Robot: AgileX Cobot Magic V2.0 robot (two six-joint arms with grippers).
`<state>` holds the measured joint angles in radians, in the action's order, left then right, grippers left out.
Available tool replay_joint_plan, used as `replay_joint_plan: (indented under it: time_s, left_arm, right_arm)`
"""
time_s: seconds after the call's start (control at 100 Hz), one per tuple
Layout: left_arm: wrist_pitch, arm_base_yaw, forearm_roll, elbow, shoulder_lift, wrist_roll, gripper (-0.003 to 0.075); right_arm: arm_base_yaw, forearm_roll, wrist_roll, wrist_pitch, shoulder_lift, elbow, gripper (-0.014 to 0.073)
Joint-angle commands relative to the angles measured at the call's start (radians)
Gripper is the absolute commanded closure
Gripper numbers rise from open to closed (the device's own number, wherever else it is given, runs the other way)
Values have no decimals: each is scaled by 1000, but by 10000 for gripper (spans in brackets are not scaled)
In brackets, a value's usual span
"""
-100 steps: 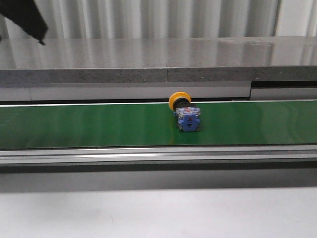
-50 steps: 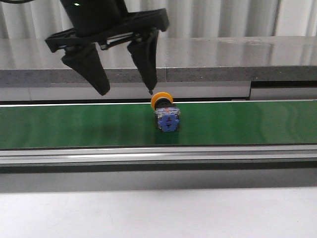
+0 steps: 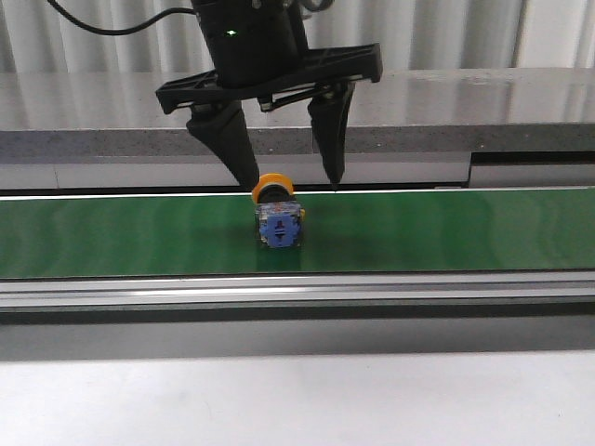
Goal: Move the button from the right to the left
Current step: 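Lower the left gripper onto the button on the belt and grasp it, then lift the button with the left gripper and carry it over the blue tray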
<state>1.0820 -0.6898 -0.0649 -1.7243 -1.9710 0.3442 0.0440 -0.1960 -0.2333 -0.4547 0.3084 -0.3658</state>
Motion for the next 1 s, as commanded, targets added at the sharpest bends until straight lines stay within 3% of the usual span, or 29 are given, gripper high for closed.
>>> replay_joint_plan:
  time_s: [0.0,0.32,0.39,0.54,0.64,0.99]
  left_arm:
    - [10,11,-6,-31,32,14,209]
    - [9,24,31,-31,-18,64,216]
    - [25,24,46,-31,-18,64,274]
    - [50,24,56,-31,-18,64,481]
    - [58,24,56,-31,-15,64,546]
    - [105,68,71,-31,94,-79,554]
  right_arm:
    - [0,-8,-6,74,4,-24,660]
    - [0,-8,-6,73,4,-24,660]
    - [0,-8,-6,73,4,-24,660]
    - [0,-8,-6,73,4,-24,660]
    - [0,-8,-6,73,4,-24,660]
    - [0,-8,-6,72,4,-24,660]
